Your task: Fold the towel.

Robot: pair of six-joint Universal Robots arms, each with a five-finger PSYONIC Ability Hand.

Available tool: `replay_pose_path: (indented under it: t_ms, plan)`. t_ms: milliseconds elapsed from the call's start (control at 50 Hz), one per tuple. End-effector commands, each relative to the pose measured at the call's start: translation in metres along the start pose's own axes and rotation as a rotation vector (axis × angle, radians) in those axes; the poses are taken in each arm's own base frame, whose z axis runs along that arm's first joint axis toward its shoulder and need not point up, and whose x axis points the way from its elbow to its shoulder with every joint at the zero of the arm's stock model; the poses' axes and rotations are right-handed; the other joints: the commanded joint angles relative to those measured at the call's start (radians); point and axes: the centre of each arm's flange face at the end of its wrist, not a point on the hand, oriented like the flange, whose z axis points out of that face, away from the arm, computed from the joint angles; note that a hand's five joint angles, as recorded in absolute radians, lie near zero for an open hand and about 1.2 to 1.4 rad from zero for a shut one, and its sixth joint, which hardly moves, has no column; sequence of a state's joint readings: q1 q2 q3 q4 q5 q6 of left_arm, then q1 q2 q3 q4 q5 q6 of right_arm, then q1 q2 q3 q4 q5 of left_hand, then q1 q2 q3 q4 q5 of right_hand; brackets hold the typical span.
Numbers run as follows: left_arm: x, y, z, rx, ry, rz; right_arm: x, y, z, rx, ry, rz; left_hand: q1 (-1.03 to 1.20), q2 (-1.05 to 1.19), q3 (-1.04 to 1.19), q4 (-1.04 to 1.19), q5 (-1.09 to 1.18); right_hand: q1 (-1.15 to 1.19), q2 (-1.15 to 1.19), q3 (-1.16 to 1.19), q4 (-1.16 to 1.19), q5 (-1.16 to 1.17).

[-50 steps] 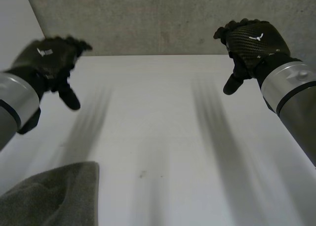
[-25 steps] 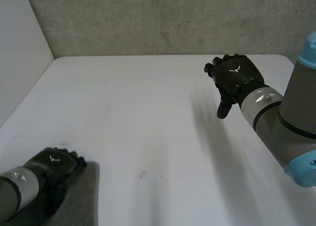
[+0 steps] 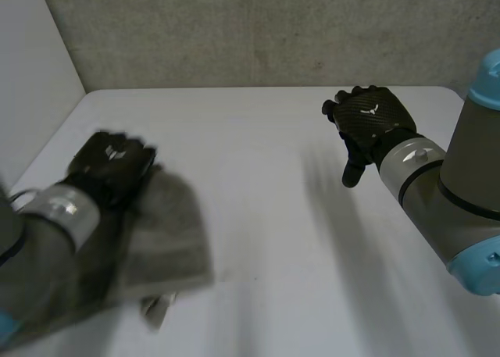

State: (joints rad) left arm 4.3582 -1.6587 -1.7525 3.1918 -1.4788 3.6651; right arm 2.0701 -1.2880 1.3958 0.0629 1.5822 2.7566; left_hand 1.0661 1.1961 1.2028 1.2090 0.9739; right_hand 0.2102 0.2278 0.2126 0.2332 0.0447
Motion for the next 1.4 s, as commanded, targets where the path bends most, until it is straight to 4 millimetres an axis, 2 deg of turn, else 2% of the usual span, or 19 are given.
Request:
replay_pose_path:
  t_ms: [20, 80, 120, 200, 220, 240, 320, 340, 380, 400, 480, 560, 700, 820, 940, 960, 1040, 1220, 1400]
  plan:
    - [0.041, -0.058, 0.053, 0.180, 0.070, -0.177, 0.007, -0.003, 0.002, 0.011, 0.024, 0.004, 0.330, 0.200, 0.193, 0.187, 0.248, -0.036, -0.053, -0.038, -0.059, -0.045]
    - [0.040, -0.065, 0.064, 0.201, 0.052, -0.205, 0.008, -0.004, 0.002, 0.017, 0.028, 0.004, 0.330, 0.200, 0.193, 0.187, 0.248, -0.036, -0.053, -0.038, -0.059, -0.045]
    - [0.043, -0.072, 0.083, 0.225, 0.036, -0.254, 0.008, -0.004, 0.002, 0.017, 0.028, 0.004, 0.330, 0.200, 0.193, 0.187, 0.248, -0.036, -0.053, -0.038, -0.059, -0.045]
    - [0.048, -0.072, 0.089, 0.228, 0.045, -0.273, 0.008, -0.004, 0.002, 0.017, 0.028, 0.003, 0.330, 0.200, 0.193, 0.187, 0.248, -0.036, -0.053, -0.038, -0.059, -0.045]
    - [0.058, -0.069, 0.094, 0.222, 0.069, -0.299, 0.008, -0.006, 0.001, 0.023, 0.029, 0.003, 0.330, 0.200, 0.193, 0.187, 0.248, -0.036, -0.053, -0.038, -0.059, -0.045]
    - [0.058, -0.069, 0.094, 0.222, 0.070, -0.299, 0.009, -0.005, 0.002, 0.021, 0.030, 0.003, 0.330, 0.200, 0.193, 0.187, 0.248, -0.036, -0.053, -0.038, -0.059, -0.045]
    - [0.072, -0.050, 0.096, 0.160, 0.108, -0.359, 0.008, -0.006, 0.002, 0.023, 0.029, 0.004, 0.330, 0.200, 0.193, 0.187, 0.248, -0.036, -0.053, -0.038, -0.059, -0.045]
    - [0.080, -0.034, 0.093, 0.106, 0.131, -0.361, 0.008, -0.006, 0.002, 0.023, 0.029, 0.004, 0.330, 0.200, 0.193, 0.187, 0.248, -0.036, -0.053, -0.038, -0.059, -0.045]
    - [0.089, -0.013, 0.085, 0.022, 0.155, -0.350, 0.009, -0.007, 0.002, 0.026, 0.030, 0.004, -0.663, -0.793, -0.799, -0.806, -0.745, -0.036, -0.053, -0.038, -0.059, -0.045]
    - [0.090, -0.005, 0.081, -0.014, 0.161, -0.339, 0.009, -0.006, 0.003, 0.025, 0.030, 0.004, -0.892, -1.022, -1.028, -1.034, -0.974, -0.036, -0.053, -0.038, -0.059, -0.045]
    - [0.086, 0.000, 0.073, -0.048, 0.158, -0.319, 0.009, -0.006, 0.005, 0.025, 0.030, 0.006, -0.882, -1.012, -1.019, -1.025, -0.964, -0.036, -0.053, -0.038, -0.059, -0.045]
    - [0.064, -0.010, 0.065, -0.027, 0.112, -0.331, 0.011, -0.008, 0.010, 0.043, 0.043, 0.016, -0.882, -1.012, -1.019, -1.025, -0.964, -0.036, -0.053, -0.038, -0.059, -0.045]
    - [0.058, -0.033, 0.047, 0.040, 0.113, -0.343, 0.025, 0.001, 0.020, 0.024, 0.081, 0.031, -0.853, -0.983, -0.989, -0.995, -0.935, -0.036, -0.053, -0.038, -0.059, -0.045]
    - [0.086, -0.051, 0.037, 0.088, 0.186, -0.372, 0.030, 0.001, 0.022, 0.022, 0.094, 0.027, -0.768, -0.898, -0.905, -0.911, -0.850, -0.036, -0.053, -0.038, -0.059, -0.045]
    - [0.122, -0.048, 0.041, 0.050, 0.251, -0.490, 0.035, 0.002, 0.023, 0.022, 0.107, 0.027, -0.548, -0.678, -0.684, -0.691, -0.630, -0.036, -0.053, -0.038, -0.059, -0.045]
    - [0.122, -0.048, 0.041, 0.050, 0.251, -0.490, 0.035, 0.002, 0.023, 0.022, 0.107, 0.027, -0.547, -0.677, -0.684, -0.690, -0.630, -0.036, -0.053, -0.038, -0.059, -0.045]
    - [0.145, -0.042, 0.044, 0.014, 0.233, -0.558, 0.037, 0.003, 0.024, 0.018, 0.112, 0.028, -0.415, -0.545, -0.552, -0.558, -0.498, -0.036, -0.053, -0.038, -0.059, -0.045]
    - [0.185, -0.027, 0.053, -0.018, 0.178, -0.545, 0.037, 0.007, 0.026, 0.007, 0.111, 0.026, -0.430, -0.560, -0.566, -0.573, -0.512, -0.036, -0.053, -0.038, -0.059, -0.045]
    - [0.200, -0.005, 0.069, -0.055, 0.135, -0.520, 0.036, 0.010, 0.027, 0.000, 0.108, 0.024, -0.447, -0.577, -0.584, -0.590, -0.530, -0.036, -0.053, -0.038, -0.059, -0.045]
